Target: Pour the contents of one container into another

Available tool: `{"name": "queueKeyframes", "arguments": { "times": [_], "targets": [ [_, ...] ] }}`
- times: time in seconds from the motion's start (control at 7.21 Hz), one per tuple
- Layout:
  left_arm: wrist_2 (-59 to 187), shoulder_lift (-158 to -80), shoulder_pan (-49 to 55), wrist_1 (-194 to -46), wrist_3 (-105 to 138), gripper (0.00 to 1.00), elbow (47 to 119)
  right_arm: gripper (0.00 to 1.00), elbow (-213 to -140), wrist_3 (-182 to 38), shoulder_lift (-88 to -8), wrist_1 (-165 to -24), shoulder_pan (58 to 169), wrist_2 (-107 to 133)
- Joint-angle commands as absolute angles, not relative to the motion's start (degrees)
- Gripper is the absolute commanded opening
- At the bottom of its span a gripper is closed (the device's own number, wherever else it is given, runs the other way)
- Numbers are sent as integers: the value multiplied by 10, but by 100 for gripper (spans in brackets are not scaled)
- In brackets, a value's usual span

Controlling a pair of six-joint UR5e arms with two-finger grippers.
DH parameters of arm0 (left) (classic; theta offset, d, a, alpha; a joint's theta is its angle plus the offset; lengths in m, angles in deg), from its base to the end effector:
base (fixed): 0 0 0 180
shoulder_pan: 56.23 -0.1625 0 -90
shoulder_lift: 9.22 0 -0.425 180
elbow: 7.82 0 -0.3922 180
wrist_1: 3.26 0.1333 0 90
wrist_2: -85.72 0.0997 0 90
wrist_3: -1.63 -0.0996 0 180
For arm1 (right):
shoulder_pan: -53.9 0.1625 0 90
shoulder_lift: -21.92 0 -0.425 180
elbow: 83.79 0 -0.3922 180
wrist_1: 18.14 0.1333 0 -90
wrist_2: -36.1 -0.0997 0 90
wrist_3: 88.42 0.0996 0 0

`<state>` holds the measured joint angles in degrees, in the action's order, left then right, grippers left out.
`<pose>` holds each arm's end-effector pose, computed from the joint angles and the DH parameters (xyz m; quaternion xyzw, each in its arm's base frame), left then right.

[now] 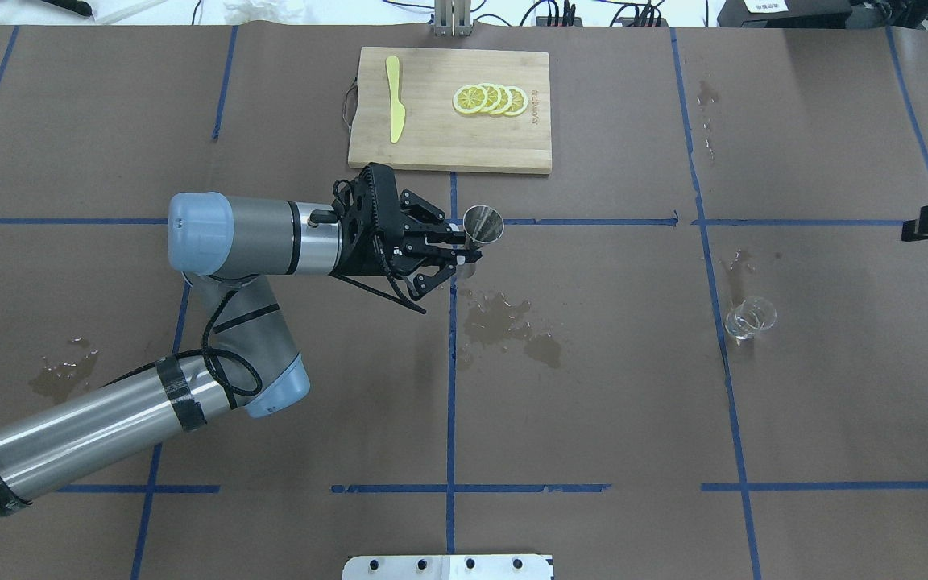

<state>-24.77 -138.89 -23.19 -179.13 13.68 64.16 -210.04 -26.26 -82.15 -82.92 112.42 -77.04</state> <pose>0.5288 -0.4613 0.2218 0.5945 0.5363 0.3548 0.4828 -0.1258 -0.3858 0.4153 0.1355 -0.4128 0.1596 0.8864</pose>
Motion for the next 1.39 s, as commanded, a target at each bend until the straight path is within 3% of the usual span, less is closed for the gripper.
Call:
{"name": "queueKeyframes", "arguments": {
  "times": [0.0,0.42,1.25],
  "targets": [
    [-248,-1389,-232,-1791,137,0,642,100,-2103,-130,-826,-791,962,-552],
    [-248,-1387,-231,-1791,137,0,642,100,-2078,10,-842,-792,743,-223],
    [-247,-1384,-232,-1793,136,0,643,100,-1947,82,-800,-791,628,60]
  ]
}}
